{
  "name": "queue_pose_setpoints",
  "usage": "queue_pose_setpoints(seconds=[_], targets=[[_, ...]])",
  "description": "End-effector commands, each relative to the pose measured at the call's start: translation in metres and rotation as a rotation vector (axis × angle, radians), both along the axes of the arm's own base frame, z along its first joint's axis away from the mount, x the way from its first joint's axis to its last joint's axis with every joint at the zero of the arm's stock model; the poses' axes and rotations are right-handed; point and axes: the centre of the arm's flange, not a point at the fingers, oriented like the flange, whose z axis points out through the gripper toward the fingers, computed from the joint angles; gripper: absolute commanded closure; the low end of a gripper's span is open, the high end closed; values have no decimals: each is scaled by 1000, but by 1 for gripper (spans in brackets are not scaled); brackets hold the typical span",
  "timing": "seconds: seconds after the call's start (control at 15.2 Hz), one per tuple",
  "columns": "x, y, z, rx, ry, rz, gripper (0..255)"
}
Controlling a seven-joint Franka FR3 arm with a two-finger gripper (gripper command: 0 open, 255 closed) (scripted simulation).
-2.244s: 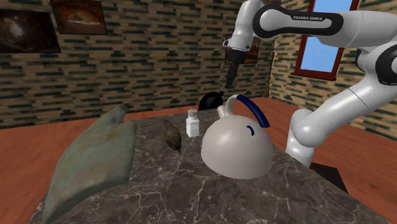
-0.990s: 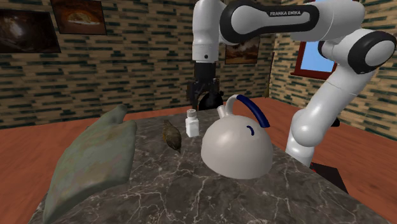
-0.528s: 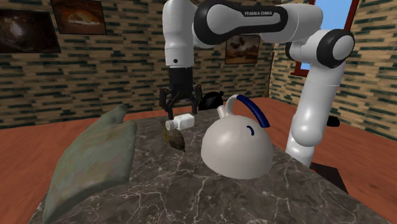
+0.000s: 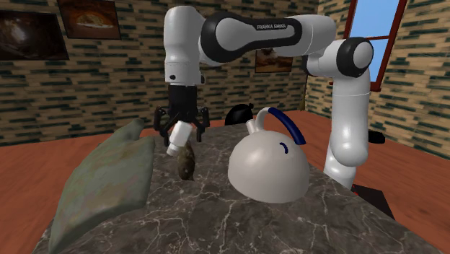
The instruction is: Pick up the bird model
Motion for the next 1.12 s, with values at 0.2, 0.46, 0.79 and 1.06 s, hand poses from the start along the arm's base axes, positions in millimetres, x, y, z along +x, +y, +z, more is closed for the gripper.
queue_pose_setpoints(seconds=[0.2,0.46,0.79,1.06], targets=[[-4,-7,-40,-76,87,14,0],[-7,6,-36,-79,84,13,255],[-7,22,-44,-82,81,13,255],[-4,-7,-29,-76,87,14,255]])
